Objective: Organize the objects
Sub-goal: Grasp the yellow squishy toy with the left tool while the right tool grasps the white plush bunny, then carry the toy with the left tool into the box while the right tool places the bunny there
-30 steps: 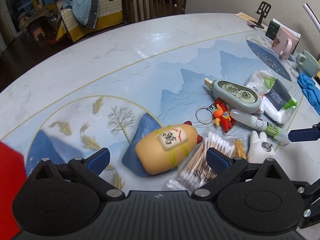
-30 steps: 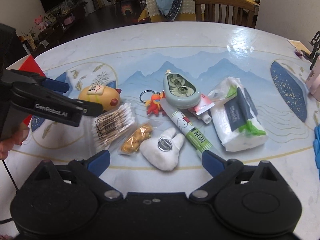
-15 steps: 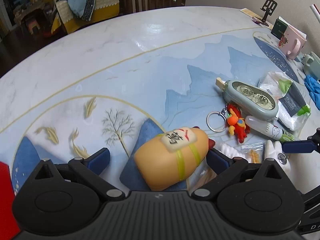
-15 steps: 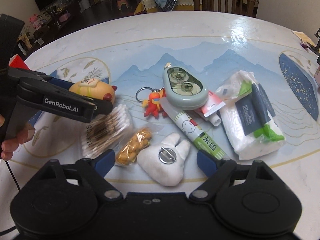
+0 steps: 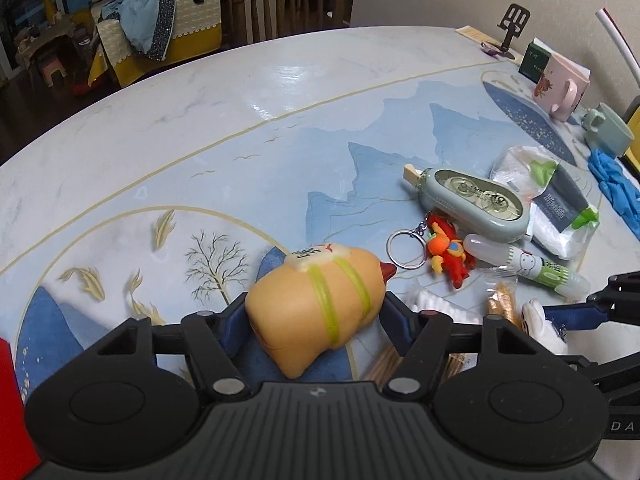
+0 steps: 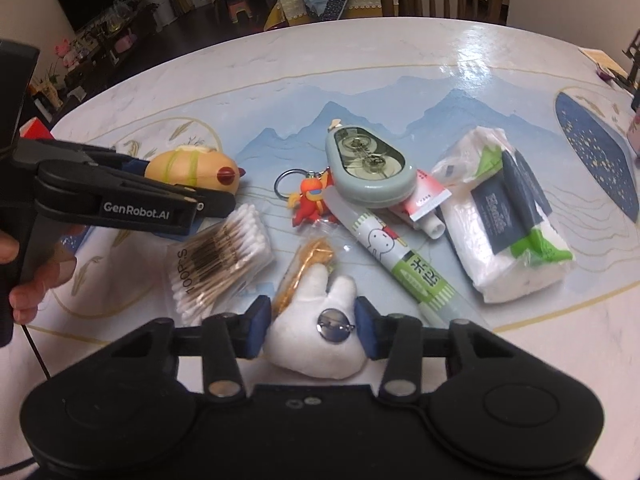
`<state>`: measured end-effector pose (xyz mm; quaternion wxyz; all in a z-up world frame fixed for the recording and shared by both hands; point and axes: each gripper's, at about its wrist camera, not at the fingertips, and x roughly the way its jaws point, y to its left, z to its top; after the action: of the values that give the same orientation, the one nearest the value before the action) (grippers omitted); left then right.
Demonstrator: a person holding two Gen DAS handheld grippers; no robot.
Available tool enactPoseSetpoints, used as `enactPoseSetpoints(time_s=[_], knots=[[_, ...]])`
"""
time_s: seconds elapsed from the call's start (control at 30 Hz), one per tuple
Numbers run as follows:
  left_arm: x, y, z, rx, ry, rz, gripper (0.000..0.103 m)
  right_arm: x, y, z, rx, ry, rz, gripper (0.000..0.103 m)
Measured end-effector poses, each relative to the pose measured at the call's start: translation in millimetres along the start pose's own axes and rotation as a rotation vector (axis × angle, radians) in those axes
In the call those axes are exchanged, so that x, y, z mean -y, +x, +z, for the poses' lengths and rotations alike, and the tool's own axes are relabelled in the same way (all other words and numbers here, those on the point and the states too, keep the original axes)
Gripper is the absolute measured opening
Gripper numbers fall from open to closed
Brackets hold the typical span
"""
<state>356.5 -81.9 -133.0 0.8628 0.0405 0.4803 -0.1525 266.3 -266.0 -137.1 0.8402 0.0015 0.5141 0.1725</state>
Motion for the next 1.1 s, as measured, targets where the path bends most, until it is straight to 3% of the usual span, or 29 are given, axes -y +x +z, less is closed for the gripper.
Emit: enactPoseSetpoints(time_s=[0.57, 0.9, 1.1], knots=[[7.1, -79.1, -41.0, 0.051, -0.064, -0.048, 0.067, -21.0, -57.8, -22.4, 0.036, -0.066, 0.020, 0.043], [2.1, -140.7, -78.9, 0.075, -0.109, -0.050, 0.067, -67.3, -93.8, -18.7, 0.070, -0.153, 0.056, 0.043], [-19.4, -175.0, -101.8, 0.087, -0.152, -0.034, 0.067, -109.6, -103.6, -13.3, 0.082, -0.226, 0.079, 0.043]])
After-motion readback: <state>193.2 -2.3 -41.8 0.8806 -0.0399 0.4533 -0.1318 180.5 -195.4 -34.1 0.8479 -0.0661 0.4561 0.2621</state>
